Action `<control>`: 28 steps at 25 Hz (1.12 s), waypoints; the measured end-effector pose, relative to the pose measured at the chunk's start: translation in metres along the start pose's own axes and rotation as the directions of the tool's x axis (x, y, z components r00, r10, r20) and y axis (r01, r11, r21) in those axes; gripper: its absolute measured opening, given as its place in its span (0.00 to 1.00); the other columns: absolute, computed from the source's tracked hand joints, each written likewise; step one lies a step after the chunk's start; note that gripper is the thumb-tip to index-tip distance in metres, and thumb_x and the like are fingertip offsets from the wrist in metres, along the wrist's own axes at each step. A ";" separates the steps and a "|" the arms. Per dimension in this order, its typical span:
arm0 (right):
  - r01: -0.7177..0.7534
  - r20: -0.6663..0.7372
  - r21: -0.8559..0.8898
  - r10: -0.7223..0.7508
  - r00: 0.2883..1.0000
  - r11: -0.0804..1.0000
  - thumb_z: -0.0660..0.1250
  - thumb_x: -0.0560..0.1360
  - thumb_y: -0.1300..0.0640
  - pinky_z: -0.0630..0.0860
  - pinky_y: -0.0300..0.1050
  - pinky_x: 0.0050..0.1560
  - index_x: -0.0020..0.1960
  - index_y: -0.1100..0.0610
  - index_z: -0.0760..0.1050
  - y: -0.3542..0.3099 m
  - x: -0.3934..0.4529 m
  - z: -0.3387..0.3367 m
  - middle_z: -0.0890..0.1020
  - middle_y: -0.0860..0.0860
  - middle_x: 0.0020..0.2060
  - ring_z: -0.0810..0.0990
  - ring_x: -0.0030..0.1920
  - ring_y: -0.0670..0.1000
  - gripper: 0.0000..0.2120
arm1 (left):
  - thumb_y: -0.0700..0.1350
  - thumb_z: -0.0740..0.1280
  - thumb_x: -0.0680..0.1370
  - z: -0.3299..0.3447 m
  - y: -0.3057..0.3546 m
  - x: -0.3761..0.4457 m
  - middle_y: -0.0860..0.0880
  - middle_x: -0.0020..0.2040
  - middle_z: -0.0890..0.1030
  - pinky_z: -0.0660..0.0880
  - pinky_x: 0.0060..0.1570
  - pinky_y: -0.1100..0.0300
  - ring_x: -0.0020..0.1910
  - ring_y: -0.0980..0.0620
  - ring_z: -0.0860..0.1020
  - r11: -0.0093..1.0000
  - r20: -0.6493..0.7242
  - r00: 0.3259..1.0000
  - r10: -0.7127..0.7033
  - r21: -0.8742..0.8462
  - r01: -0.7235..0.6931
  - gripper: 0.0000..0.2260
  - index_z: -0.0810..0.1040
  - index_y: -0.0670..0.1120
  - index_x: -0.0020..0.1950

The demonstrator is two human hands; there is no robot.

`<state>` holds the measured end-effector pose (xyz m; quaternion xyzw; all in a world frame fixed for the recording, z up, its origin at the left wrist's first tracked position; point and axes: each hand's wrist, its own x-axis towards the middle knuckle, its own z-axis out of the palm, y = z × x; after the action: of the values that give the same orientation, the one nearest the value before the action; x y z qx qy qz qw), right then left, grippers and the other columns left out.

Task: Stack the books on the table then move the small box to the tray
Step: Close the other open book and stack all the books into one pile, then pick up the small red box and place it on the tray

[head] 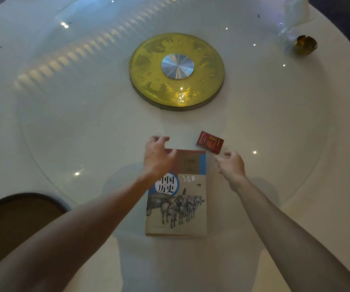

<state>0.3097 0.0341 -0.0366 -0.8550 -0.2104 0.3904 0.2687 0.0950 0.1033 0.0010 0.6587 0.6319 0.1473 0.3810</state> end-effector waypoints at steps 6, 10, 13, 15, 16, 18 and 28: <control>-0.084 0.052 0.089 0.080 0.995 0.992 0.69 0.77 0.56 0.83 0.61 0.58 0.70 0.66 0.74 -0.012 0.041 -0.009 0.82 0.60 0.57 0.81 0.48 0.55 0.24 | 0.49 0.66 0.80 0.039 0.055 0.067 0.45 0.72 0.75 0.71 0.67 0.51 0.68 0.46 0.74 1.000 0.231 0.973 -0.026 0.016 0.022 0.23 0.73 0.45 0.74; -0.037 0.078 0.146 0.025 0.997 0.989 0.66 0.78 0.61 0.76 0.53 0.46 0.51 0.63 0.83 -0.012 0.045 -0.005 0.79 0.55 0.40 0.75 0.40 0.53 0.09 | 0.47 0.68 0.80 0.070 0.059 0.081 0.42 0.67 0.79 0.76 0.52 0.60 0.61 0.47 0.78 0.996 0.341 0.936 -0.090 0.049 0.078 0.20 0.75 0.42 0.71; -0.002 0.089 0.188 -0.015 0.996 0.982 0.67 0.79 0.59 0.81 0.56 0.53 0.52 0.57 0.79 -0.020 0.043 -0.004 0.80 0.52 0.43 0.78 0.44 0.52 0.04 | 0.47 0.68 0.80 0.080 0.055 0.079 0.44 0.59 0.84 0.70 0.34 0.67 0.48 0.52 0.79 0.998 0.334 0.941 -0.062 0.018 0.059 0.15 0.81 0.42 0.64; 0.016 0.070 0.188 -0.030 0.997 0.982 0.68 0.80 0.57 0.82 0.59 0.60 0.56 0.57 0.75 -0.028 0.037 -0.004 0.81 0.52 0.48 0.81 0.50 0.53 0.07 | 0.49 0.69 0.80 0.071 0.055 0.073 0.45 0.57 0.84 0.70 0.33 0.66 0.49 0.51 0.80 0.995 0.267 0.961 -0.067 -0.048 0.083 0.15 0.81 0.43 0.63; 0.027 0.065 0.198 -0.041 0.997 0.980 0.68 0.80 0.57 0.82 0.60 0.60 0.56 0.56 0.74 -0.033 0.033 -0.004 0.80 0.52 0.48 0.81 0.51 0.53 0.07 | 0.50 0.70 0.79 0.062 0.055 0.069 0.45 0.56 0.84 0.70 0.33 0.65 0.49 0.51 0.81 0.992 0.229 0.971 -0.072 -0.081 0.093 0.15 0.80 0.44 0.62; 0.063 0.069 0.209 -0.079 0.994 0.976 0.68 0.81 0.57 0.82 0.60 0.59 0.56 0.56 0.74 -0.045 0.021 -0.001 0.80 0.51 0.47 0.81 0.50 0.54 0.06 | 0.51 0.71 0.78 0.044 0.050 0.061 0.46 0.54 0.84 0.72 0.33 0.64 0.49 0.50 0.82 0.988 0.173 0.982 -0.077 -0.119 0.098 0.14 0.80 0.45 0.60; 0.346 0.309 -0.065 -0.311 0.899 0.936 0.74 0.76 0.58 0.82 0.58 0.58 0.53 0.56 0.79 -0.113 -0.108 0.126 0.86 0.57 0.51 0.86 0.52 0.57 0.08 | 0.46 0.76 0.73 -0.098 -0.092 -0.034 0.43 0.42 0.85 0.77 0.36 0.58 0.36 0.50 0.81 0.808 -0.019 0.917 -0.398 -0.480 0.341 0.08 0.79 0.46 0.46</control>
<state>0.1283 0.0963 0.0243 -0.7538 -0.4121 0.4492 0.2454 -0.0428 0.0936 0.0130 0.4013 0.7151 0.2568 0.5114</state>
